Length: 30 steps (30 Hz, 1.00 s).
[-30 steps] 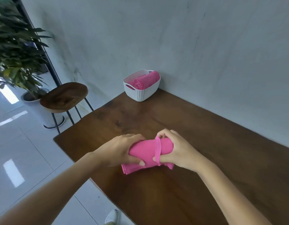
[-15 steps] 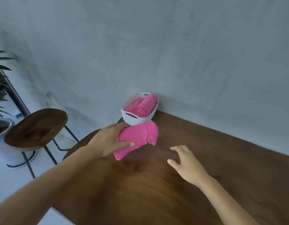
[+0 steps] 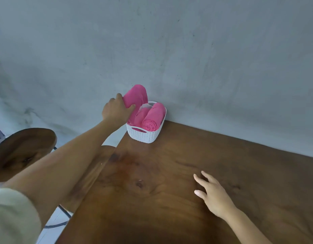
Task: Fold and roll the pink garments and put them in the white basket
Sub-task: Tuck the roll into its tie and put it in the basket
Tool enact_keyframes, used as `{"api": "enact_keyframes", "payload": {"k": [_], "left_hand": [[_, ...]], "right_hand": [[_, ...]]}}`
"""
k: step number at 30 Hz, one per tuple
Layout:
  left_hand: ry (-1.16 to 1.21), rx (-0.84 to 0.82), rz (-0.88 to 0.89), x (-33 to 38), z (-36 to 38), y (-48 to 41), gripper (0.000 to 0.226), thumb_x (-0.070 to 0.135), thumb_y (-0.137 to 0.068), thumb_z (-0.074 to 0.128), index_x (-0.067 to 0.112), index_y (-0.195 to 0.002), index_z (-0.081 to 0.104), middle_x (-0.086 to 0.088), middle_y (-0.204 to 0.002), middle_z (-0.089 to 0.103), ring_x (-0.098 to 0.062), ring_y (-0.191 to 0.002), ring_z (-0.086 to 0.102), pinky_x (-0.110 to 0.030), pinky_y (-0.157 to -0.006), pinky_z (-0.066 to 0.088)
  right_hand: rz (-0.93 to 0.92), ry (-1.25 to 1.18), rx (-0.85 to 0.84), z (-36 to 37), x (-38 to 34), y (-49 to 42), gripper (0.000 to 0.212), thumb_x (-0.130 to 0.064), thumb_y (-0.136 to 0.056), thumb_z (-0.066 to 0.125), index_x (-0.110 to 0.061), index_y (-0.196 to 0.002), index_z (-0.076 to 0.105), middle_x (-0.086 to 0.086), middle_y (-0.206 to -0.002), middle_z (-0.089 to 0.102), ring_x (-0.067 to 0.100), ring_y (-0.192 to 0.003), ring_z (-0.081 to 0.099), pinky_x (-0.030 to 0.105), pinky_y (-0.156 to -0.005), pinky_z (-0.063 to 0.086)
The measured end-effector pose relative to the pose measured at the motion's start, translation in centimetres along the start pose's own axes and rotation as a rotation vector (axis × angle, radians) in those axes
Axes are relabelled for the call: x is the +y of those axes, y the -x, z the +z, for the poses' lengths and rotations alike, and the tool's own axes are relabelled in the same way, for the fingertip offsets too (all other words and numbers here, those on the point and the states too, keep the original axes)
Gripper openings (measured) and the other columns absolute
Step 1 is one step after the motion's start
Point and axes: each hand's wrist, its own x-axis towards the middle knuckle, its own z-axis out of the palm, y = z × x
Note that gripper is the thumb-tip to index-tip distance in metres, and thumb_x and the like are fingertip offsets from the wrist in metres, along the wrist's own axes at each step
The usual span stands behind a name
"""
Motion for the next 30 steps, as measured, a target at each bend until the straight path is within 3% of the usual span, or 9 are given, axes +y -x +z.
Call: {"api": "enact_keyframes", "payload": {"k": [8, 12, 17, 23, 30], "left_hand": [[-0.053, -0.118, -0.023, 3.2, 4.2, -0.8, 0.053, 0.048, -0.099, 0.052, 0.006, -0.130, 0.045, -0.021, -0.124, 0.055, -0.043, -0.116, 0.055, -0.049, -0.089, 0.048], [-0.048, -0.130, 0.019, 3.5, 5.3, 0.1, 0.054, 0.039, -0.095, 0.057, 0.004, -0.133, 0.041, -0.020, -0.127, 0.051, -0.040, -0.117, 0.050, -0.045, -0.084, 0.044], [-0.026, -0.163, 0.049, 2.1, 5.5, 0.0, 0.068, 0.048, -0.091, 0.063, 0.003, -0.137, 0.038, -0.021, -0.130, 0.050, -0.042, -0.117, 0.052, -0.050, -0.088, 0.048], [0.055, -0.109, 0.073, 1.0, 5.3, -0.2, 0.066, 0.054, -0.091, 0.059, 0.011, -0.138, 0.041, -0.017, -0.129, 0.052, -0.041, -0.113, 0.056, -0.052, -0.086, 0.050], [0.098, -0.068, 0.067, 0.2, 5.1, -0.9, 0.067, 0.054, -0.093, 0.058, 0.014, -0.144, 0.040, -0.016, -0.140, 0.049, -0.041, -0.122, 0.053, -0.055, -0.093, 0.048]], "right_hand": [[0.022, -0.020, -0.013, -0.2, -0.2, 0.1, 0.058, -0.041, -0.103, 0.051, -0.041, -0.156, 0.027, -0.014, -0.167, 0.009, 0.008, -0.154, 0.005, 0.034, -0.124, 0.019], [0.028, -0.027, -0.010, 0.0, -0.1, 0.0, 0.058, -0.040, -0.104, 0.052, -0.042, -0.156, 0.027, -0.014, -0.167, 0.010, 0.009, -0.154, 0.006, 0.034, -0.124, 0.018], [0.037, -0.029, -0.001, 0.1, -0.1, 0.0, 0.058, -0.040, -0.103, 0.052, -0.042, -0.156, 0.028, -0.014, -0.167, 0.010, 0.008, -0.154, 0.006, 0.033, -0.124, 0.017], [0.039, -0.056, 0.036, 0.4, 0.2, 0.2, 0.058, -0.043, -0.102, 0.052, -0.043, -0.156, 0.028, -0.019, -0.166, 0.012, 0.006, -0.153, 0.007, 0.031, -0.123, 0.016], [0.033, -0.100, 0.074, 0.9, 1.0, 0.1, 0.058, -0.047, -0.099, 0.056, -0.042, -0.153, 0.035, -0.023, -0.163, 0.018, 0.003, -0.151, 0.014, 0.032, -0.124, 0.021]]}}
